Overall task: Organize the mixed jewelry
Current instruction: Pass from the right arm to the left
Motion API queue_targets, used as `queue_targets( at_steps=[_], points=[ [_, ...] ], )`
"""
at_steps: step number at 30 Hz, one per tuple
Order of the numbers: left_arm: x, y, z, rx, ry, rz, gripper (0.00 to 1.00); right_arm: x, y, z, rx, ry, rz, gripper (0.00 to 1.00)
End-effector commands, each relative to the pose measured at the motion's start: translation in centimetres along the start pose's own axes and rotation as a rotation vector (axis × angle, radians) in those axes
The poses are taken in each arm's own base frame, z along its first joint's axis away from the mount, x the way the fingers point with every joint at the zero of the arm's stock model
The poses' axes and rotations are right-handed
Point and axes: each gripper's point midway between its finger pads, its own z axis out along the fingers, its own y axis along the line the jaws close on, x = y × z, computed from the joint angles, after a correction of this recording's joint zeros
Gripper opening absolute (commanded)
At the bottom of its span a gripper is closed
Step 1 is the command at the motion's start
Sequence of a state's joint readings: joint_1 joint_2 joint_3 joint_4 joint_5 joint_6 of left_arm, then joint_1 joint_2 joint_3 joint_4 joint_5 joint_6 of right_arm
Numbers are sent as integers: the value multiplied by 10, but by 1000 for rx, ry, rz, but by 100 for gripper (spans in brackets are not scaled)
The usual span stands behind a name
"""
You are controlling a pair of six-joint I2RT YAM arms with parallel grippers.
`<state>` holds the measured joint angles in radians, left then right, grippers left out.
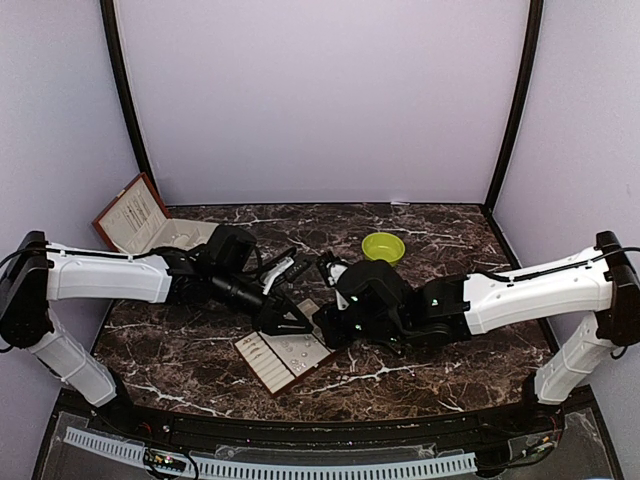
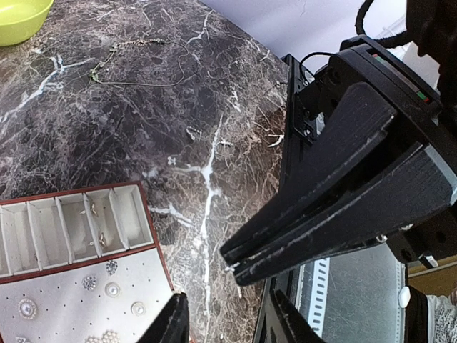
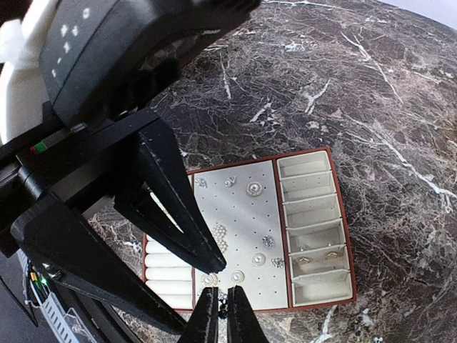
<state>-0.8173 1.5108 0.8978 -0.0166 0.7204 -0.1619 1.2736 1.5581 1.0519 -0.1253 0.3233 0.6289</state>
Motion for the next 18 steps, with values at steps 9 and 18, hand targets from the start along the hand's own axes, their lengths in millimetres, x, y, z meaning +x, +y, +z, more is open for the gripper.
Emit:
queue_targets(
  at_steps=[9, 18],
  points=[
    [-12, -7, -2, 21, -26, 21, 23, -10, 23, -2, -77, -25, -33, 8],
    [-18, -15, -4, 49, -45, 45, 6, -6, 40, -5, -145, -19, -90, 8]
  ],
)
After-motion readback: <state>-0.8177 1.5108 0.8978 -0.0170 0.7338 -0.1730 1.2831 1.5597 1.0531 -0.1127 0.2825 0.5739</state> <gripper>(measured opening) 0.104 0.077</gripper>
